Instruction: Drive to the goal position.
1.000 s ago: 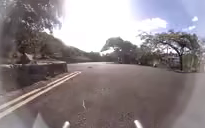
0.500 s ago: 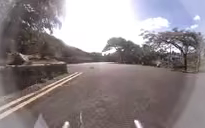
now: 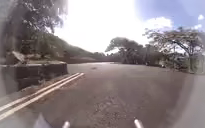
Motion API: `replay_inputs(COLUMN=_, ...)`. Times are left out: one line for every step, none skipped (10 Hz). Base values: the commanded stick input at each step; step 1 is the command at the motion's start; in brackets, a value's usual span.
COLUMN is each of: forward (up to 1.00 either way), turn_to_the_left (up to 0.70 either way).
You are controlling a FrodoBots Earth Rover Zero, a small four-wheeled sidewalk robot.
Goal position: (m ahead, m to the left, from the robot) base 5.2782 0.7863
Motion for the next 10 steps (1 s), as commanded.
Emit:
replay_inputs(forward=0.7, turn_to_the_left=0.0)
replay_inputs(forward=0.7, turn_to_the_left=0.0)
replay_inputs(forward=0.7, turn_to_the_left=0.0)
replay_inputs(forward=0.7, turn_to_the_left=0.0)
replay_inputs(forward=0.7, turn_to_the_left=0.0)
replay_inputs(forward=0.7, turn_to_the_left=0.0)
replay_inputs(forward=0.7, turn_to_the_left=0.0)
replay_inputs(forward=0.7, turn_to_the_left=0.0)
replay_inputs(forward=0.7, turn_to_the_left=0.0)
replay_inputs(forward=0.7, turn_to_the_left=0.0)
